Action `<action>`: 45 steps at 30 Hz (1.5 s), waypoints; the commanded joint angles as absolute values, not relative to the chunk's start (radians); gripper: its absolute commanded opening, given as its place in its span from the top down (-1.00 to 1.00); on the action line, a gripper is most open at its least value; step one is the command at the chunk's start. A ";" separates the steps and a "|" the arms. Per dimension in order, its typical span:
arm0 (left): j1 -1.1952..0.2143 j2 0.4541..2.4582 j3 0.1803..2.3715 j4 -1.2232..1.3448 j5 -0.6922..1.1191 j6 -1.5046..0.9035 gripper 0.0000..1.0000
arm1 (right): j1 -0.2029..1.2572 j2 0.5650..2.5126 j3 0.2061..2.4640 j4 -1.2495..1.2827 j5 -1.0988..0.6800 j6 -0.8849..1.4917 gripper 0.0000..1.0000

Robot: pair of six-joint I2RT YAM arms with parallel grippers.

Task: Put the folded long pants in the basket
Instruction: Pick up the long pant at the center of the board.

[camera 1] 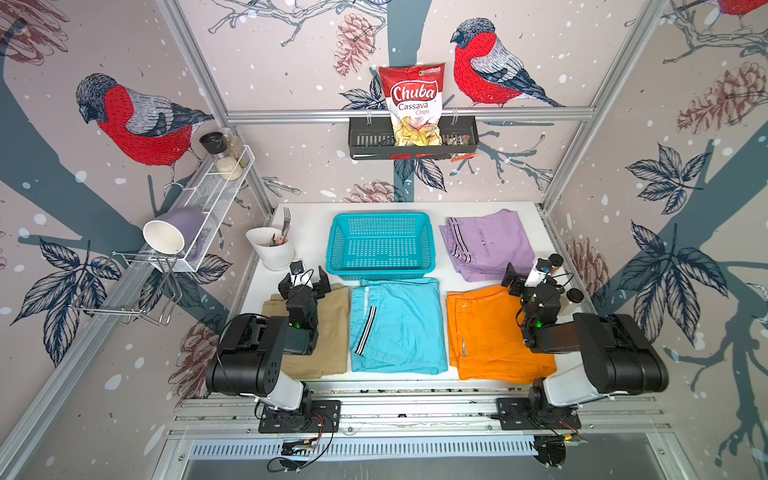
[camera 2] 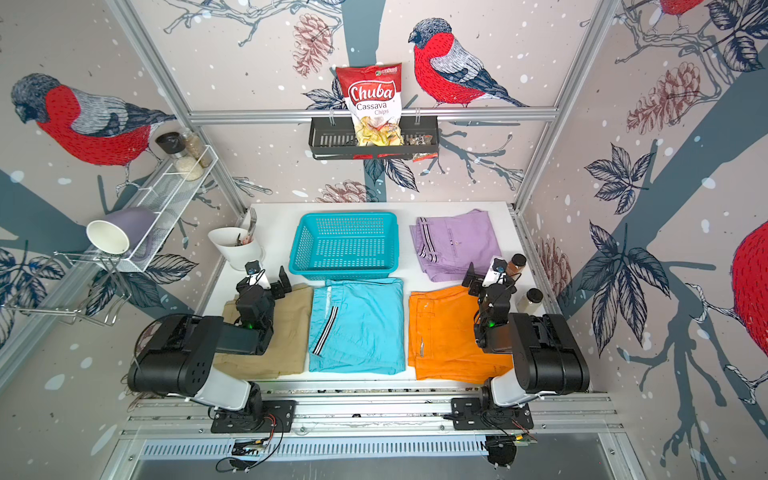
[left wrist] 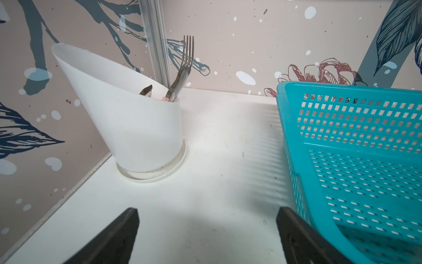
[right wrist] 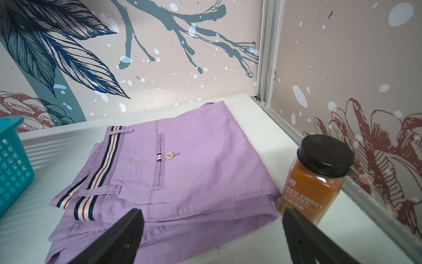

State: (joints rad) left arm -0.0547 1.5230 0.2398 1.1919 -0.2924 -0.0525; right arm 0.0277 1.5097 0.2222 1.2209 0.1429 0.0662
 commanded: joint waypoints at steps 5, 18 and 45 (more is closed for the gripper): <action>-0.054 1.520 0.240 1.224 -0.301 -0.051 -0.96 | 0.052 1.492 0.218 1.243 0.202 0.050 -1.00; -0.119 1.468 0.922 -0.080 -0.555 -0.444 -0.96 | 0.312 1.203 0.619 0.334 0.155 0.412 -1.00; -0.133 0.923 0.581 -0.040 0.156 -0.653 -0.94 | 0.716 1.553 0.592 0.254 -0.195 0.683 -0.85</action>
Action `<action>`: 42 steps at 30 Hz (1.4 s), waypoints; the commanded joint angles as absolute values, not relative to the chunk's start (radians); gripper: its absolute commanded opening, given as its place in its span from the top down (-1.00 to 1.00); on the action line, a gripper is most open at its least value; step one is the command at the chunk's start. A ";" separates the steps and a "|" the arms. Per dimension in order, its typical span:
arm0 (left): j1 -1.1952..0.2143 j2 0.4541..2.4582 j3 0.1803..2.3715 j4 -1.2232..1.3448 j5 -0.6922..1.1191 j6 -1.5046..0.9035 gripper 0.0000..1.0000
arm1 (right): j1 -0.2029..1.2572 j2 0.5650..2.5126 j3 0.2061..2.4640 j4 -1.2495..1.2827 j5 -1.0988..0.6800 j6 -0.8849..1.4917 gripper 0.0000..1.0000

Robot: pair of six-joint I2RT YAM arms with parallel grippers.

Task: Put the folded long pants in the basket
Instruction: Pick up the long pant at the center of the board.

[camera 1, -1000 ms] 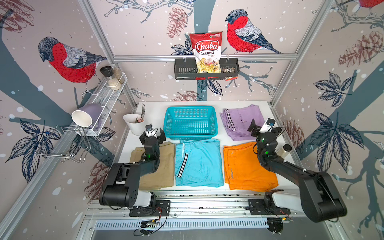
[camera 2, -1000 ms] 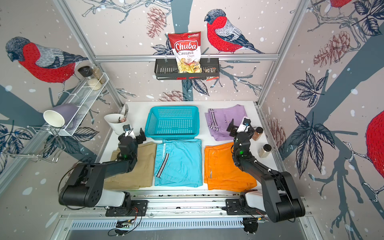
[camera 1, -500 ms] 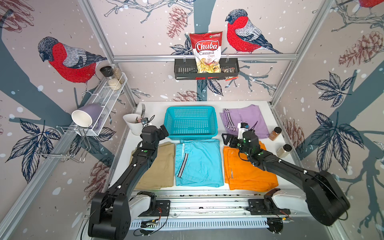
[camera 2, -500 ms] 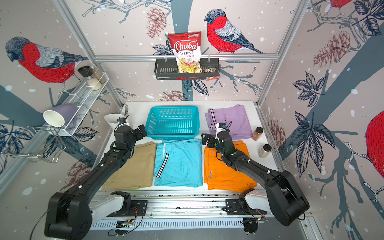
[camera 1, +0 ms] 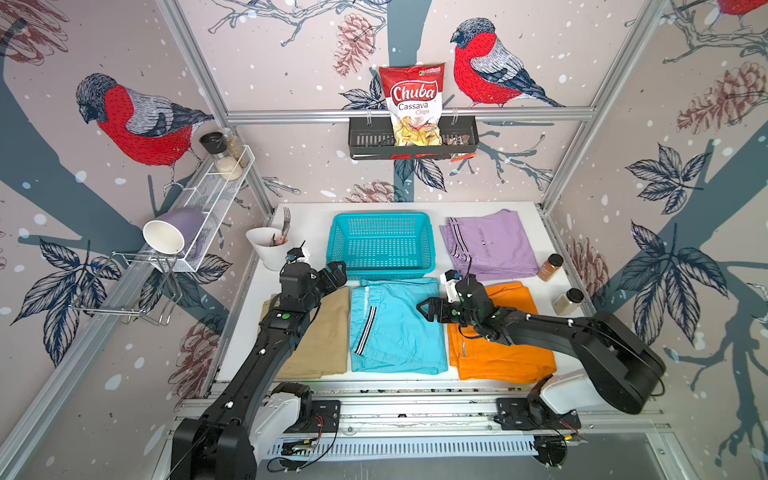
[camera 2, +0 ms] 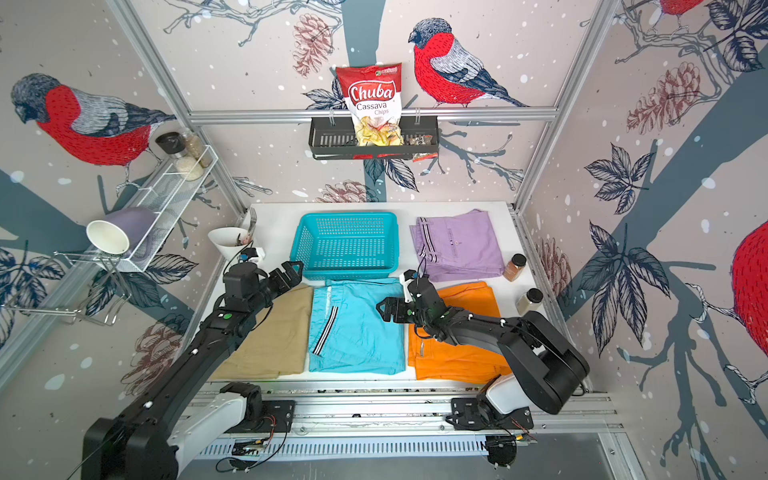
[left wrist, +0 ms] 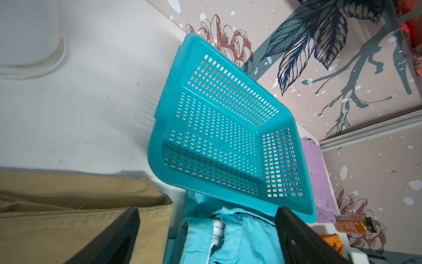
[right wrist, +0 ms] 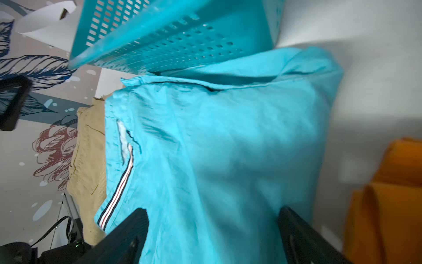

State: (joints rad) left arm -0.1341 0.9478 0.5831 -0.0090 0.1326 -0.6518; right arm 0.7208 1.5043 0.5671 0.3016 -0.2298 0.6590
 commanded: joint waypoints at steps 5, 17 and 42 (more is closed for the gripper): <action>-0.135 0.882 0.560 -0.021 0.217 -0.665 -0.94 | 0.713 1.589 0.602 0.205 -0.129 0.687 -0.81; -0.137 0.902 0.559 -0.020 0.241 -0.680 -0.93 | 0.680 1.457 0.497 0.217 -0.107 0.655 -1.00; -0.394 1.032 0.481 -0.010 0.310 -0.749 -0.93 | 0.609 1.480 0.577 0.097 -0.041 0.600 0.94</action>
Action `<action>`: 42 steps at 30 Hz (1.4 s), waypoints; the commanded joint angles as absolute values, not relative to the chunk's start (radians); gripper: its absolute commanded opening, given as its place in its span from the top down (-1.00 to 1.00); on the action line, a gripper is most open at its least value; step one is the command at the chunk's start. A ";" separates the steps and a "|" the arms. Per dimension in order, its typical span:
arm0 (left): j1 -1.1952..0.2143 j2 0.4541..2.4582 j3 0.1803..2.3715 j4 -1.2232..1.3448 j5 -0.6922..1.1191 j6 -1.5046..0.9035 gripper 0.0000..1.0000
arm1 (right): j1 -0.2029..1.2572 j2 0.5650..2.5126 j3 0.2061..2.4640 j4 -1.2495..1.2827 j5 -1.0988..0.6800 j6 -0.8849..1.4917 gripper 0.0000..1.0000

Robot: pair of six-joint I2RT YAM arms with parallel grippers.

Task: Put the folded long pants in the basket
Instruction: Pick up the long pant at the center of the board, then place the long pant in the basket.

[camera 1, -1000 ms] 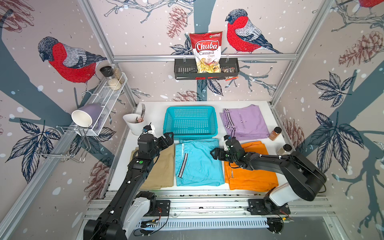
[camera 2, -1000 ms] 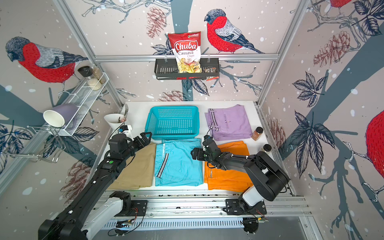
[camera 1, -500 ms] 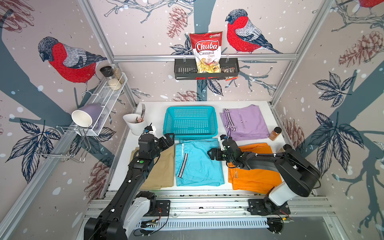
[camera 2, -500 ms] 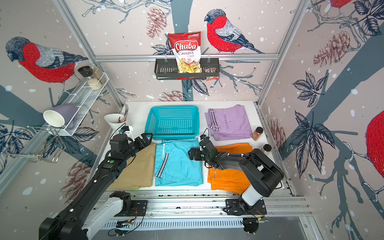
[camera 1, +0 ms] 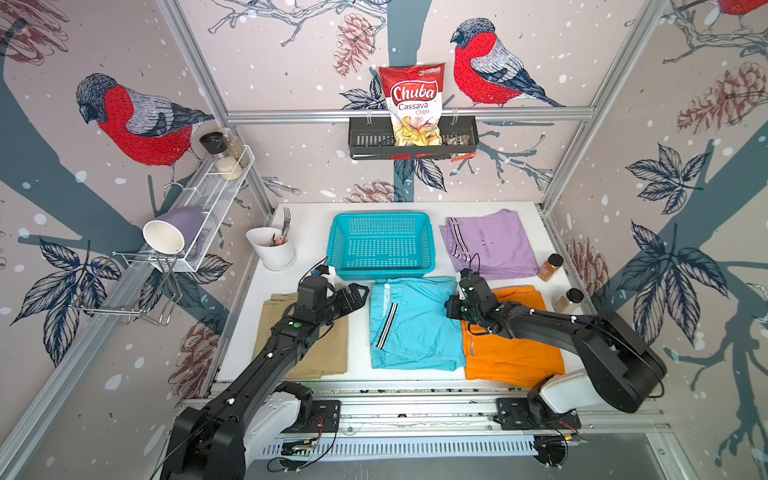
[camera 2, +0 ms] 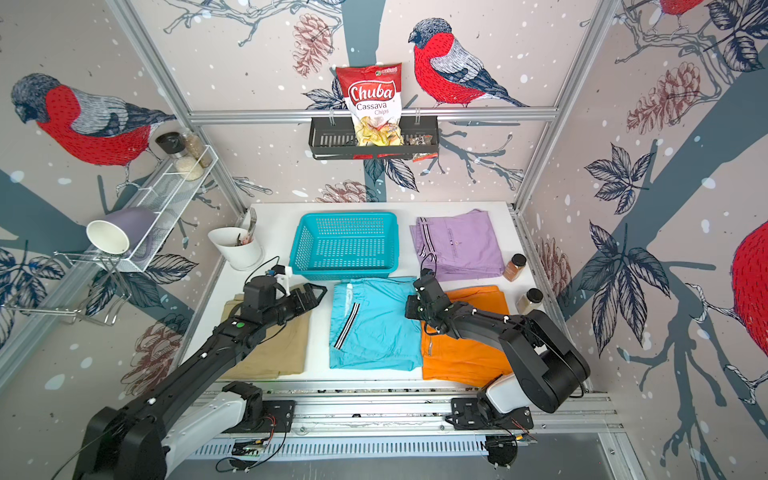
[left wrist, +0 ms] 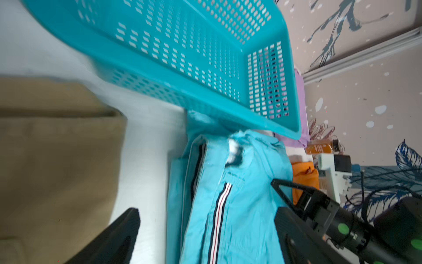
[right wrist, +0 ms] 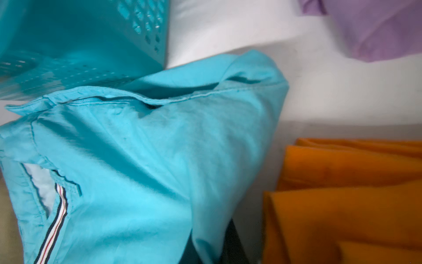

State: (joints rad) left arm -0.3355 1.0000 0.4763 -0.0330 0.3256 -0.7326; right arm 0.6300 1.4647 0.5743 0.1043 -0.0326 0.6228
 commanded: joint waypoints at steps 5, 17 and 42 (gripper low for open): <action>-0.451 1.156 0.449 0.054 0.272 -0.800 -0.93 | 0.595 1.483 0.577 0.097 -0.054 0.595 0.97; -0.544 1.347 0.443 0.125 0.256 -0.817 -0.87 | 0.606 1.456 0.580 0.090 -0.044 0.580 0.96; -0.638 1.239 0.561 -0.042 0.201 -0.842 1.00 | 0.811 1.223 0.622 -0.030 0.126 0.661 1.00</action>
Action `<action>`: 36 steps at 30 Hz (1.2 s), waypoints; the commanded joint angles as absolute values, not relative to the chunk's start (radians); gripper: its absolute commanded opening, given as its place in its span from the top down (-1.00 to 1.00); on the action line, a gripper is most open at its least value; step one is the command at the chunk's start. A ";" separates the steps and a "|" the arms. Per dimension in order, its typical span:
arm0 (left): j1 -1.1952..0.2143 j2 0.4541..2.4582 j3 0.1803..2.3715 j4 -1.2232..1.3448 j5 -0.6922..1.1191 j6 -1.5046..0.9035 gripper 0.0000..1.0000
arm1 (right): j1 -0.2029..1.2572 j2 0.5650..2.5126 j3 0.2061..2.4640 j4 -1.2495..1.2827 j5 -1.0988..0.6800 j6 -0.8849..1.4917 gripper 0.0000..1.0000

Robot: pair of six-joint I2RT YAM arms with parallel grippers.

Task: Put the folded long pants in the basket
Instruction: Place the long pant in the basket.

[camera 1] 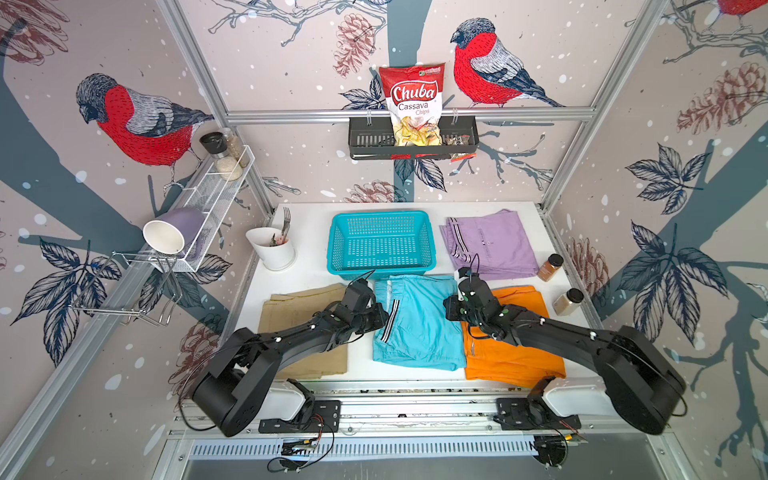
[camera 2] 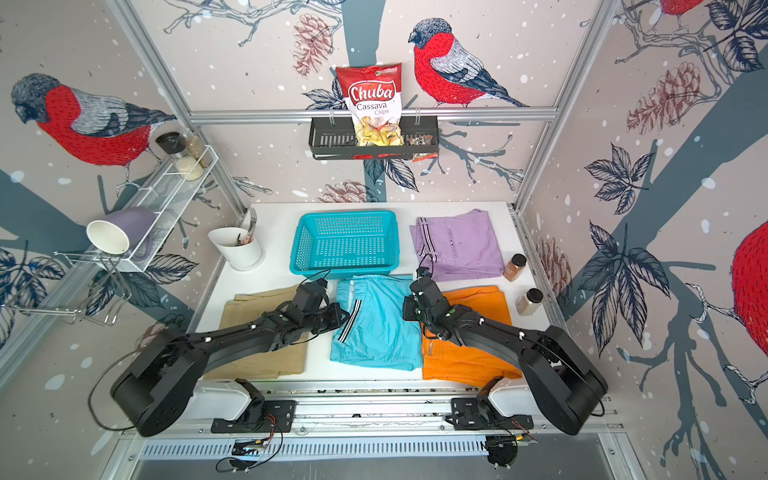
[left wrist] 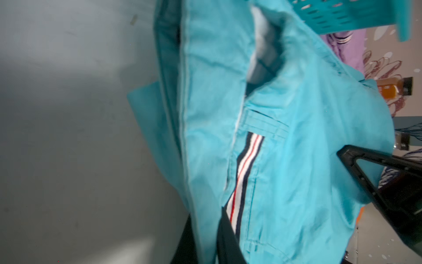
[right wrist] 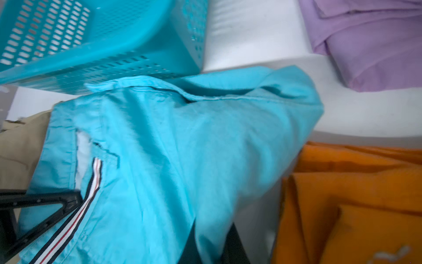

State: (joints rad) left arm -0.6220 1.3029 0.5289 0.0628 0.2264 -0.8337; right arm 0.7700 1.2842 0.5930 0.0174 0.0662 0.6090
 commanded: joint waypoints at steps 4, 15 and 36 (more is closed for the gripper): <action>-0.641 1.090 0.612 -0.153 0.190 -0.855 1.00 | 0.885 1.127 0.707 -0.122 0.152 0.696 1.00; -0.609 1.015 0.898 -0.342 0.189 -0.816 1.00 | 0.827 1.128 1.048 -0.228 0.083 0.673 1.00; -0.231 1.555 1.490 -0.502 0.387 -0.662 1.00 | 0.624 1.667 1.562 -0.214 -0.027 0.569 1.00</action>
